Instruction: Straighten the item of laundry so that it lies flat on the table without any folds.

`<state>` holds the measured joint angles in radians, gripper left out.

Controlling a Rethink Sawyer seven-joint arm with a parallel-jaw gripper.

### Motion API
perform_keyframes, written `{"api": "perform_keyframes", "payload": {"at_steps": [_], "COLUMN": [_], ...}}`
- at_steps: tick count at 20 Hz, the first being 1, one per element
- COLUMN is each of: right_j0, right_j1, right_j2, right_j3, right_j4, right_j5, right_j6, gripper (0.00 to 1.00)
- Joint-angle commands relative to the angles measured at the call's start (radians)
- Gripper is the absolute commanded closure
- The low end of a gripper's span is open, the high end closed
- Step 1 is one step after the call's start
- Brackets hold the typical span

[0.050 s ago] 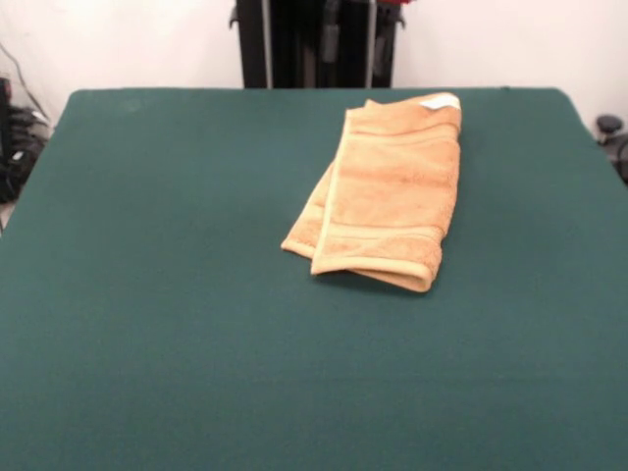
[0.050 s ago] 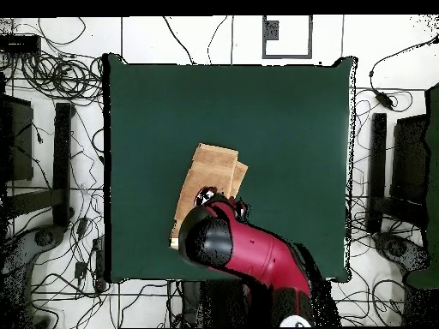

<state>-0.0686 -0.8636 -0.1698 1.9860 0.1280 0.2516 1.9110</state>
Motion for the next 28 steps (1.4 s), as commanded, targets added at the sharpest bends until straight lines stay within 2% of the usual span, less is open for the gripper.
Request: {"api": "perform_keyframes", "payload": {"at_steps": [1, 15, 28], "right_j0": [-0.038, -0.102, -0.145], "right_j1": [0.083, 0.203, 0.253], "right_j2": [0.162, 0.25, 0.302], "right_j3": [-0.066, -0.174, -0.224], "right_j4": [-0.061, -0.113, -0.16], "right_j5": [0.068, 0.033, 0.014], "right_j6": [-0.007, -0.009, 0.004], "gripper": [0.0, 0.0, 0.0]}}
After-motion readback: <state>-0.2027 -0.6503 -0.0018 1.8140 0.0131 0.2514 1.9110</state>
